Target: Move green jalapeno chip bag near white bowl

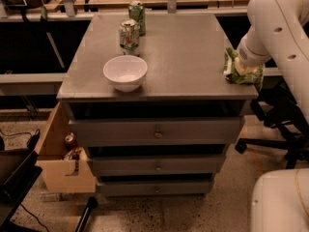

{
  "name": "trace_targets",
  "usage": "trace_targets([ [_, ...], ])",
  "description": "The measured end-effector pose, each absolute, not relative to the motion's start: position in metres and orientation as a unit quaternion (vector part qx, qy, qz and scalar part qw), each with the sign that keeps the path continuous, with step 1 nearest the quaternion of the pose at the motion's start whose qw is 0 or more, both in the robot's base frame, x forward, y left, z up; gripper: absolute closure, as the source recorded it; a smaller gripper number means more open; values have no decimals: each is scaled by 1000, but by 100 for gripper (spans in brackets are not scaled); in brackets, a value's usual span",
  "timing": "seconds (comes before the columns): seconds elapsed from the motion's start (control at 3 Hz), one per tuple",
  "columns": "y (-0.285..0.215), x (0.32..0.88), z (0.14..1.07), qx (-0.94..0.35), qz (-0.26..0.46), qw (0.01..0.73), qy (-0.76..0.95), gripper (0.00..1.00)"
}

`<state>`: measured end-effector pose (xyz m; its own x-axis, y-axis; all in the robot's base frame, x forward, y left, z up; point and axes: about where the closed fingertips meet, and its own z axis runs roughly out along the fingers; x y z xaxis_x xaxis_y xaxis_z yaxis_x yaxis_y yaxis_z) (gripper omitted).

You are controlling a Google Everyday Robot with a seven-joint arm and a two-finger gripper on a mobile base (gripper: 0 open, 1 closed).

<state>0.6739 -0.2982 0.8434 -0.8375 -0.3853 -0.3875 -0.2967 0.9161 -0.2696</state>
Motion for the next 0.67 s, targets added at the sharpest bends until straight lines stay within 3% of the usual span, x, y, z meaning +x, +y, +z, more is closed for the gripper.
trace_targets([
  [0.67, -251, 635, 888, -180, -135, 301, 927, 100],
])
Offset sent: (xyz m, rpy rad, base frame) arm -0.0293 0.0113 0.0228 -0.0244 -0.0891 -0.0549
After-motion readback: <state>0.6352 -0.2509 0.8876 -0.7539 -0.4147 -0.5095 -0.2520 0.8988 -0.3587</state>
